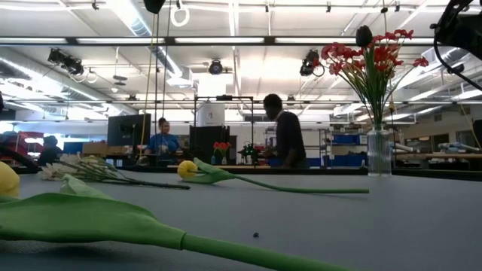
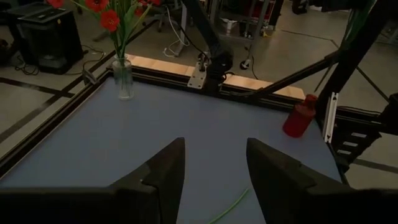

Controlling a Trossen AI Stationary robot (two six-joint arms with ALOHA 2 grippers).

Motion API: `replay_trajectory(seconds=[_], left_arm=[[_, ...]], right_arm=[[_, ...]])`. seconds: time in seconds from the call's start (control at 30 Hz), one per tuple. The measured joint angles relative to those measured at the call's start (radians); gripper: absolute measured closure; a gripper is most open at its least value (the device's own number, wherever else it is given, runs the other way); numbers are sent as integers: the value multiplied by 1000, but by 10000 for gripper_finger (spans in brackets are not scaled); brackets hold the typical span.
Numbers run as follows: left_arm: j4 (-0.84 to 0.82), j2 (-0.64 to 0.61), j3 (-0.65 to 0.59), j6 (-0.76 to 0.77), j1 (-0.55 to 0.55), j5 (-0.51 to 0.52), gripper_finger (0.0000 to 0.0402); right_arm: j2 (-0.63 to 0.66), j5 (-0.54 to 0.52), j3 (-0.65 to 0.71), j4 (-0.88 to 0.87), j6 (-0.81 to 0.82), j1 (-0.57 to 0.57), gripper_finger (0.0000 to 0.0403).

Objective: Sort flowers into vase by color
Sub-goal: Put the right white flowers into the red vase

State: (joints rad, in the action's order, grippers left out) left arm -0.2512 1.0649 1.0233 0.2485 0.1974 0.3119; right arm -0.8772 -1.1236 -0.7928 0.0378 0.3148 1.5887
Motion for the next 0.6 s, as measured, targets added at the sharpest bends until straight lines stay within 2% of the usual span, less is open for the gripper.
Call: replay_trajectory(seconds=[0.6], left_arm=[[0, 0, 0, 2, 0, 0, 225]], right_arm=[[0, -16, 251, 166, 86, -2, 385]])
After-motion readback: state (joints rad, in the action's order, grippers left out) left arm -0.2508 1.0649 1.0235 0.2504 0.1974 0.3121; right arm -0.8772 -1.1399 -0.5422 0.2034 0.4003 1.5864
